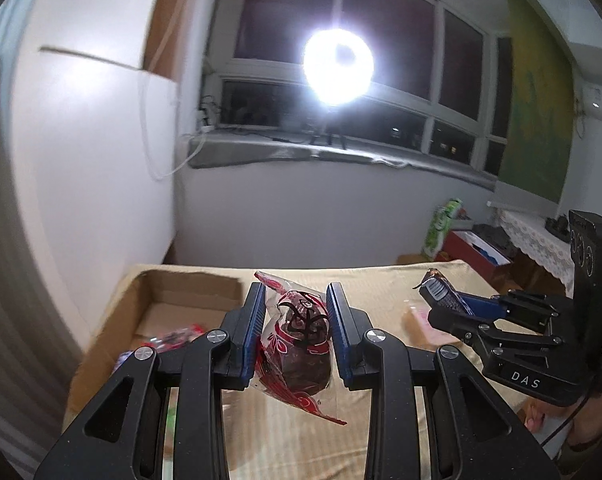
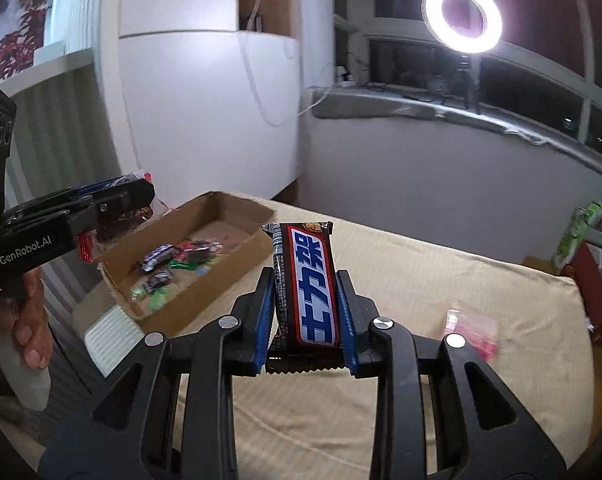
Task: Organize snacks
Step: 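Carry the red cake and Snickers bar over the box with both tools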
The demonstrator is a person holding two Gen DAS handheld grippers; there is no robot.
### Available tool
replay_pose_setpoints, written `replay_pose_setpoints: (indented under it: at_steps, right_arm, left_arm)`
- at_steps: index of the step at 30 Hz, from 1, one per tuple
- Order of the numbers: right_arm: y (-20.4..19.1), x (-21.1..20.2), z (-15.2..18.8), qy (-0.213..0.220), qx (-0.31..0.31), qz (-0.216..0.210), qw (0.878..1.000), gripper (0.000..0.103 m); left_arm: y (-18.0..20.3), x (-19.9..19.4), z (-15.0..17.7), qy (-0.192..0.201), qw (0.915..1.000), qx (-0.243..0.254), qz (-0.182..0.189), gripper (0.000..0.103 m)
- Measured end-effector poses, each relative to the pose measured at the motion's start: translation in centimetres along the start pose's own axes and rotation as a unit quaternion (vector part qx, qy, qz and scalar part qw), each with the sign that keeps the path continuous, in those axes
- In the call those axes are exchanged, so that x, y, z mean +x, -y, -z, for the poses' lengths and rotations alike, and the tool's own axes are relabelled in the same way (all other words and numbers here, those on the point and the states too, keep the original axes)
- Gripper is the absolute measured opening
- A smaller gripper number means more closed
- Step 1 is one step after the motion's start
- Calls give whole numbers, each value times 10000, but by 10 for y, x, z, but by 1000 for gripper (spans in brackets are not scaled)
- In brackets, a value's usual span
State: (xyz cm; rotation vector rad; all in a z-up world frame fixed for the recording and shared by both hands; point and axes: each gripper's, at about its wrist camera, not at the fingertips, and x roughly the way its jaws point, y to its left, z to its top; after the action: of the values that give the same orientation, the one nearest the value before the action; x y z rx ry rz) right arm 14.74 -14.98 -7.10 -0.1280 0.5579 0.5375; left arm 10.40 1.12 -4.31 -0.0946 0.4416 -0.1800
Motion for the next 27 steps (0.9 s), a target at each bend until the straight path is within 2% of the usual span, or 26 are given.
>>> replay_pose_setpoints:
  at_steps: [7, 16, 27]
  right_arm:
    - [-59, 41, -16, -117, -322, -541, 9979, 30]
    - [-117, 72, -35, -59, -664, -1090, 9918, 30]
    - [-120, 89, -41, -83, -687, -1219, 9901, 30]
  left_arm:
    - [-56, -18, 9, 41, 9981, -346, -505, 29]
    - [-102, -34, 15, 81, 9932, -638, -974, 29]
    - [-106, -25, 12, 91, 9931, -615, -999, 29]
